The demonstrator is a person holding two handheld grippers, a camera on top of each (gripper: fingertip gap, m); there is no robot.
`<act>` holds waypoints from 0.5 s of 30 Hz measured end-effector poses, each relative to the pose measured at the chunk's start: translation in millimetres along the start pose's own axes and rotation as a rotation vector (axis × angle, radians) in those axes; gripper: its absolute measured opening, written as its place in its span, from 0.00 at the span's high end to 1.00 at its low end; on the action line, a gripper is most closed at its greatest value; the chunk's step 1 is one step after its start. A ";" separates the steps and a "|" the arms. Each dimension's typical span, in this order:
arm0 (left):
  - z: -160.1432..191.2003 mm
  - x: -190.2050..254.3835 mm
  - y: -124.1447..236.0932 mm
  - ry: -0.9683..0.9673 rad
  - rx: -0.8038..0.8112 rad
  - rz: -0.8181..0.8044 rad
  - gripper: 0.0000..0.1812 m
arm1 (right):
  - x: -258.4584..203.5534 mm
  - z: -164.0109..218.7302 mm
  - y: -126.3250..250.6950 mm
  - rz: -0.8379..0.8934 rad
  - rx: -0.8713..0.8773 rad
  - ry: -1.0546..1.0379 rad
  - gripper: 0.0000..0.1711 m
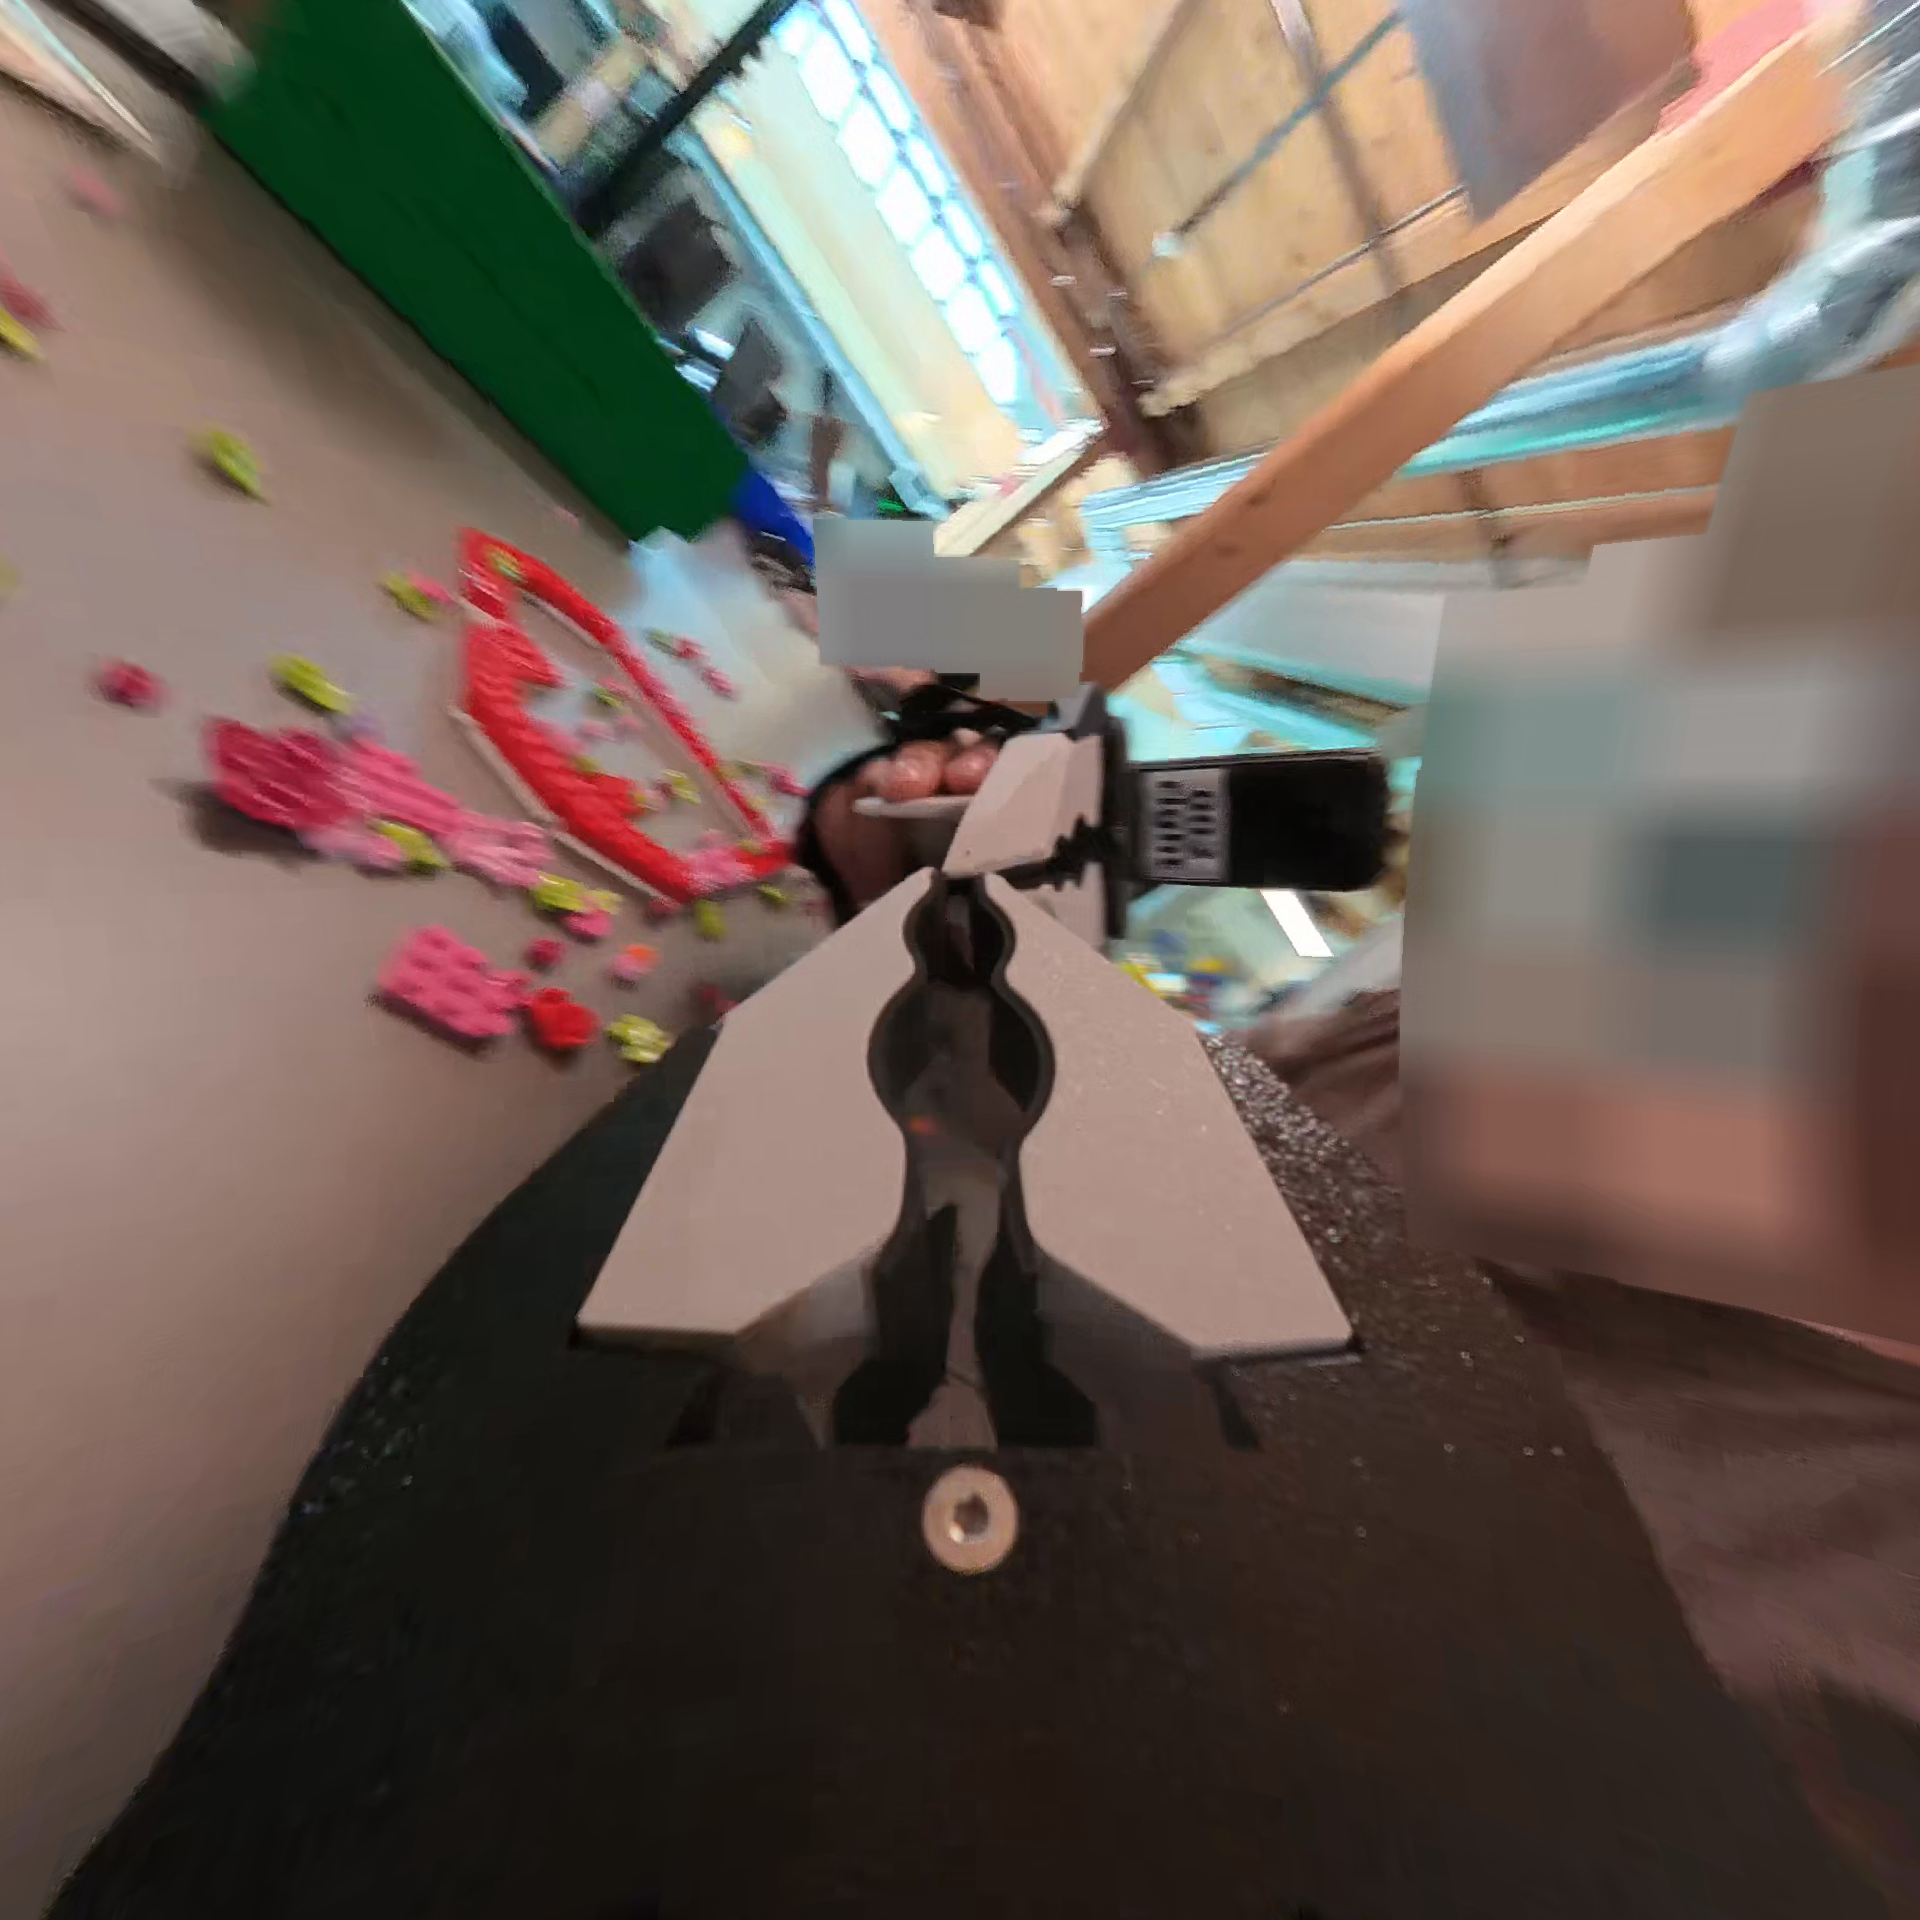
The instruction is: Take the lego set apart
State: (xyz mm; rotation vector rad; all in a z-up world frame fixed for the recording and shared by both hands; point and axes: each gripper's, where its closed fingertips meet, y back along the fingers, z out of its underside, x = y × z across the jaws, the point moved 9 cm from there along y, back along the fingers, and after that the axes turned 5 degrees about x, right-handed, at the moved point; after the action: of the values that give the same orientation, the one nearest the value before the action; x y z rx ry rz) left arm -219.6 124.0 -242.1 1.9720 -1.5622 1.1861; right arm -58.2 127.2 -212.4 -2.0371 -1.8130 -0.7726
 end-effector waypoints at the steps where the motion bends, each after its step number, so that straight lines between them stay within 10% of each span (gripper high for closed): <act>1: -4.0 2.2 0.8 -0.115 0.021 -0.051 1.00 | 1.9 4.8 -2.1 0.035 -0.035 -0.008 1.00; 15: -32.8 13.6 3.1 -0.954 0.414 -0.821 1.00 | 11.4 20.4 -5.4 0.290 -0.041 0.003 1.00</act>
State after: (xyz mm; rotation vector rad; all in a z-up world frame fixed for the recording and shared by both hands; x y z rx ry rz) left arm -234.7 137.9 -212.9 3.2433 -0.5574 0.1974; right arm -59.0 148.7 -223.0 -2.2552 -1.4633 -0.7312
